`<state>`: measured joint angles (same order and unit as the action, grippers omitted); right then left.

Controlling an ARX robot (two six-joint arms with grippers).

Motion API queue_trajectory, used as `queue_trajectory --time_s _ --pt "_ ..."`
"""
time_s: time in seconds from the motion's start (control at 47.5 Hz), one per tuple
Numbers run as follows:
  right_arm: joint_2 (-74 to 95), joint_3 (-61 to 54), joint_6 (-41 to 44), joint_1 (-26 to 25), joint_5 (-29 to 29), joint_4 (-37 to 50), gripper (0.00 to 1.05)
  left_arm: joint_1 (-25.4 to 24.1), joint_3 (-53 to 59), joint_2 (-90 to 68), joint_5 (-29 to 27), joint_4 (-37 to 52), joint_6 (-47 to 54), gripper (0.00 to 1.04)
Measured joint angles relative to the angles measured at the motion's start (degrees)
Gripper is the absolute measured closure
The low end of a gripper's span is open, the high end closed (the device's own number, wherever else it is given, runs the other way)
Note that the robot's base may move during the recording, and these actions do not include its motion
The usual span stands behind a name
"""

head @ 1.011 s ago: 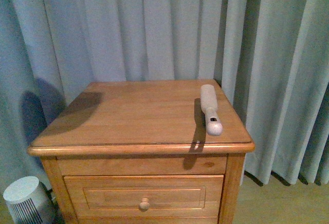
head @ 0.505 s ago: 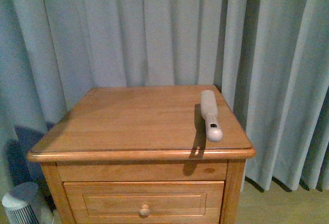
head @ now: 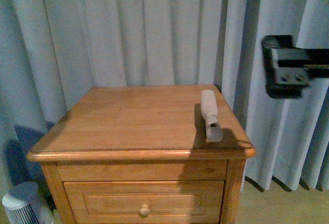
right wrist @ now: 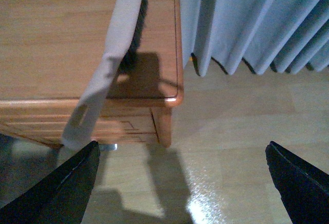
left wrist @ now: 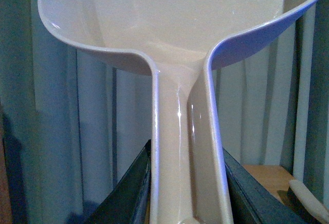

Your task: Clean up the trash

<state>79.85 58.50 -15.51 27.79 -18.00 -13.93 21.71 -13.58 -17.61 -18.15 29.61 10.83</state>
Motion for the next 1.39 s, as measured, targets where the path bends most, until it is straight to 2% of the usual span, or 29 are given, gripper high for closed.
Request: queue_trajectory --time_s 0.126,0.337,0.695,0.926,0.968,1.158,1.389 --pt "12.0 12.9 -7.5 1.4 0.4 -7.5 0.07 0.0 0.0 0.0 -0.1 0.0 0.0 0.77" --pt "24.8 24.6 -15.2 3.3 1.5 -13.7 0.07 0.0 0.0 0.0 0.0 0.0 0.0 0.77" --pt "38.1 35.9 -22.3 3.3 3.0 -16.7 0.07 0.0 0.0 0.0 0.0 0.0 0.0 0.77" --pt "41.2 38.6 -23.9 2.6 4.1 -17.4 0.08 0.0 0.0 0.0 0.0 0.0 0.0 0.77" --pt "41.6 38.8 -24.0 2.4 4.1 -17.6 0.12 0.0 0.0 0.0 0.0 0.0 0.0 0.77" --pt "43.2 39.1 -24.4 1.9 4.3 -18.1 0.42 0.0 0.0 0.0 0.0 0.0 0.0 0.77" --pt "43.5 39.1 -24.4 1.4 4.5 -18.0 0.71 0.0 0.0 0.0 0.0 0.0 0.0 0.77"
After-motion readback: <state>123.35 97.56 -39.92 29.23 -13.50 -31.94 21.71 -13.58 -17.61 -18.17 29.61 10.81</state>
